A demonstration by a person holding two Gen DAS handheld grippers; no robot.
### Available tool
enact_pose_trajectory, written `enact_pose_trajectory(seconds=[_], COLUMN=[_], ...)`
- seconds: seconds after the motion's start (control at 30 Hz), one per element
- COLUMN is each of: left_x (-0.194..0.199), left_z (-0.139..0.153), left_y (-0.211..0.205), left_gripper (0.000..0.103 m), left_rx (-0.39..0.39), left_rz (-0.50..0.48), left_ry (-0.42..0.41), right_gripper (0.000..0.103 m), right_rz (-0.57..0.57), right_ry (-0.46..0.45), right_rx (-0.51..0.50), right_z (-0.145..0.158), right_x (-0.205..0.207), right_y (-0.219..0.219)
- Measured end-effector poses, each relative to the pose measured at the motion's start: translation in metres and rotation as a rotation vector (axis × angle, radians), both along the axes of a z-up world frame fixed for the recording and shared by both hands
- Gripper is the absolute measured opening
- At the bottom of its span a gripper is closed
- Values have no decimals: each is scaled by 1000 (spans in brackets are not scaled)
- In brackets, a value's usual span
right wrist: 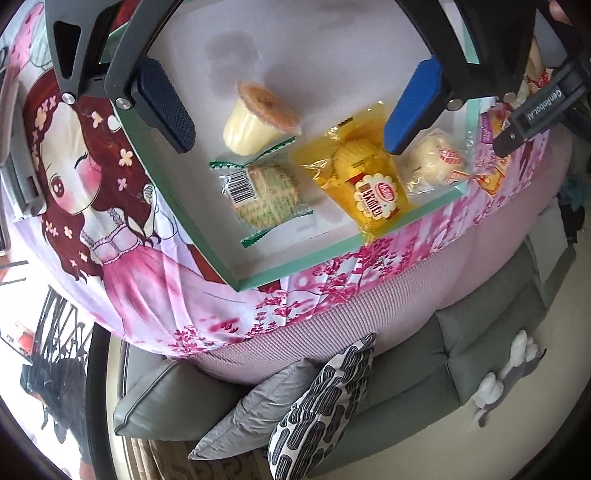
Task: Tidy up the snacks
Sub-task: 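Move both tools back from the tray toward the snack pile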
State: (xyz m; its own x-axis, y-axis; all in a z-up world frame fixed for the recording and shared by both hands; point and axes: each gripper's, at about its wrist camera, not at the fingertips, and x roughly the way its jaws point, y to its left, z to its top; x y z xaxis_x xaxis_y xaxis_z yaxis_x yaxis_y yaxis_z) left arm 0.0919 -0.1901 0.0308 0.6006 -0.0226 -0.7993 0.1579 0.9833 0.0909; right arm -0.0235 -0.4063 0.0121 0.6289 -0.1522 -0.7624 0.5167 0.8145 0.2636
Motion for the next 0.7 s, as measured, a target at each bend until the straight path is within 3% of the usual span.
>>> enact_pose_trajectory(seconds=[0.37,0.7], left_x=[-5,-5], left_z=[2,-2], left_y=[34,86], left_gripper=[99,99], left_rx=[31,38], left_rz=[-1,94], left_ry=[17,21], right_gripper=[103,103], right_rz=[77,138], right_ry=[23,-24], right_rx=[-78,-80], right_z=[7,16], right_x=[14,25], right_y=[33,70])
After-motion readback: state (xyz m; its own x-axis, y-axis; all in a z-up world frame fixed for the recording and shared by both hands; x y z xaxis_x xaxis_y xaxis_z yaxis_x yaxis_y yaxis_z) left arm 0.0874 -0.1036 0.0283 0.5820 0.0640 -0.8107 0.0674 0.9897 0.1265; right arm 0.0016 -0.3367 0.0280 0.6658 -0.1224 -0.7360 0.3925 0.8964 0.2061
